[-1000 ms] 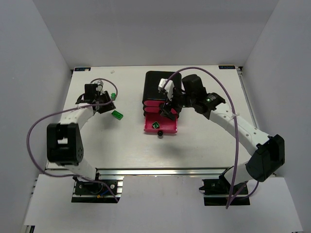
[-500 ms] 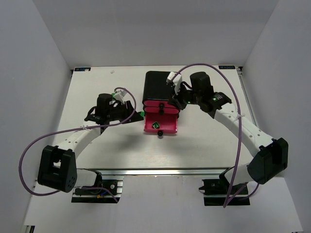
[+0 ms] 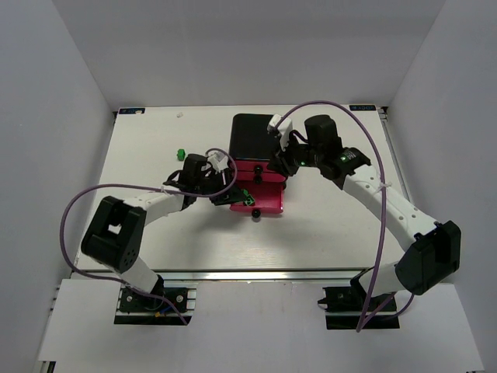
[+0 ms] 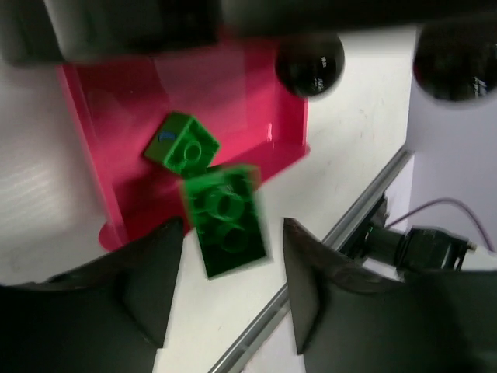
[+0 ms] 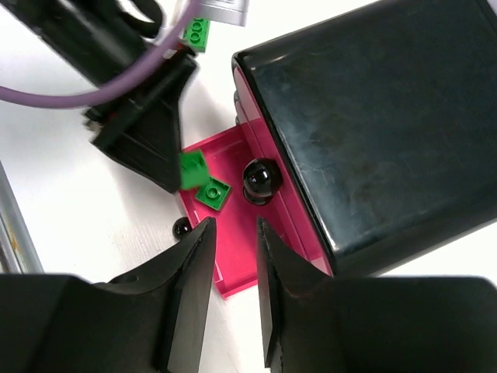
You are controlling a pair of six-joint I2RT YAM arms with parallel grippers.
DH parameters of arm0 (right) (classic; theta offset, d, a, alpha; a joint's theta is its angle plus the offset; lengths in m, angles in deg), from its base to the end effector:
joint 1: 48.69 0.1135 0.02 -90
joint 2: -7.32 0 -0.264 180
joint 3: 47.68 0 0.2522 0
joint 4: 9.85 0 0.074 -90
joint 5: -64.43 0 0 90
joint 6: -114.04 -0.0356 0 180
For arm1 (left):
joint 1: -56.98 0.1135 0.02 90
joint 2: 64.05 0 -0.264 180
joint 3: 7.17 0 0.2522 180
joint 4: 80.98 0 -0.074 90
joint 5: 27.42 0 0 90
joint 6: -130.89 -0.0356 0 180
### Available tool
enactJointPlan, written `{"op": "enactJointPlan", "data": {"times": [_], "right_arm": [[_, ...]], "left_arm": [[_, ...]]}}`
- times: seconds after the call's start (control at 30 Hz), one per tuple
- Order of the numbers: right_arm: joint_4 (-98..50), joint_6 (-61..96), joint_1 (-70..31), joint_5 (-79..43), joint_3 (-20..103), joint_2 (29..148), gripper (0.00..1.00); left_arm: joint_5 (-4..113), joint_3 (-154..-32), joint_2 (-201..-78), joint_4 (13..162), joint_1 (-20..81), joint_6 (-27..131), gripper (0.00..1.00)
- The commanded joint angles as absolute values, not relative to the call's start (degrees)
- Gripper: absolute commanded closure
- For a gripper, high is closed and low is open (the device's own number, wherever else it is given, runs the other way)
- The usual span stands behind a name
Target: Sort the legos into containers by color
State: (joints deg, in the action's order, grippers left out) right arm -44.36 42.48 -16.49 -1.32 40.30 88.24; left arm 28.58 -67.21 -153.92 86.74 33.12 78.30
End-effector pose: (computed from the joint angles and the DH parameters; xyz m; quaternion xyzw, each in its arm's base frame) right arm 0.2656 0.1845 0.3561 -0.4559 0.7087 0.2390 0.4824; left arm 0.2800 -0.1456 0.1826 0.0147 0.8819 -0.4277 0.1978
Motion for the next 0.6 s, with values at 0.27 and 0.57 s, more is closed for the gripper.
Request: {"op": "enactJointPlan", "data": {"times": [0.27, 0.57], "right_arm": [[-46.4, 46.5, -16.5, 10.4, 40.3, 86.4, 0.55], [-50.1, 52.3, -9.1, 13.8, 51.7, 100.2, 0.74]], "left_arm": [[35.6, -74.3, -149.0, 83.8, 31.5, 78.9, 0.22], [71.2, -70.9, -122.9, 58.6, 33.9, 84.0, 0.98]]}}
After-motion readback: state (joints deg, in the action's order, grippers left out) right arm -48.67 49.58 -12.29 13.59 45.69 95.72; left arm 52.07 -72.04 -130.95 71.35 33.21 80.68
